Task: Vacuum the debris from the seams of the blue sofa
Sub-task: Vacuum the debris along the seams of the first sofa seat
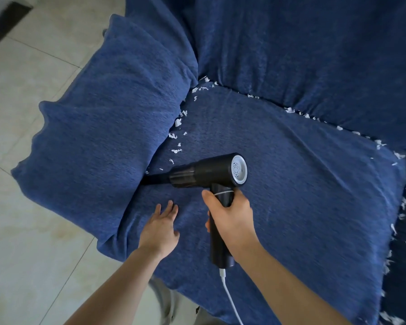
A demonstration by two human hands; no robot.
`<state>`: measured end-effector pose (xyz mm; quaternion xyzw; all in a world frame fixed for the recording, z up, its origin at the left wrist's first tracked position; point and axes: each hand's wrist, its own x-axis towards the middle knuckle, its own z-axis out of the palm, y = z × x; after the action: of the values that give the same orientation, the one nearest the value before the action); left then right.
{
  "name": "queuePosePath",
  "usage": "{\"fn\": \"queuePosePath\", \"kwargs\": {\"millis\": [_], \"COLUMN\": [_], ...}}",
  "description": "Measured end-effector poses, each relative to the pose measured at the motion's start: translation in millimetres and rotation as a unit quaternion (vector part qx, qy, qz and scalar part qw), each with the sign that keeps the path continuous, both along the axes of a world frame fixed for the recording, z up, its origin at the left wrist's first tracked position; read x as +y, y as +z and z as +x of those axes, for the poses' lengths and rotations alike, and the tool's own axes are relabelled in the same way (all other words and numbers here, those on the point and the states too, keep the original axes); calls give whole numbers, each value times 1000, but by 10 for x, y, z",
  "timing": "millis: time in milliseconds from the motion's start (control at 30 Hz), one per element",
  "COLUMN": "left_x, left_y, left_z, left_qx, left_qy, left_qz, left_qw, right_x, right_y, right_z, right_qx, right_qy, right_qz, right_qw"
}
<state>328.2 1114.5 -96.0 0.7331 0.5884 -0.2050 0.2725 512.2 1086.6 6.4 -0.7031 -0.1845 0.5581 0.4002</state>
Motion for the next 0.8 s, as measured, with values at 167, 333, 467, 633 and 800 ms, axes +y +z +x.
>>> {"fn": "queuePosePath", "kwargs": {"millis": [167,333,467,633,800], "left_x": [88,153,123,26,-74], "left_y": [40,-22,-58,-139,-201], "left_z": [113,177,171,176,229], "left_qx": [-63,-58,-39,-6,9], "left_qy": [49,26,12,-8,-35], "left_qz": [108,44,31,1,77], "left_qw": [991,997,999,1000,996], "right_x": [17,-22,-101,-122,-37], "right_y": [21,27,54,16,-65], "right_z": [103,230,350,370,388], "right_qx": [10,9,-4,-14,-25], "right_qy": [-14,-8,33,35,5], "right_qz": [5,7,2,11,29], "right_qw": [1000,1000,999,999,999]}}
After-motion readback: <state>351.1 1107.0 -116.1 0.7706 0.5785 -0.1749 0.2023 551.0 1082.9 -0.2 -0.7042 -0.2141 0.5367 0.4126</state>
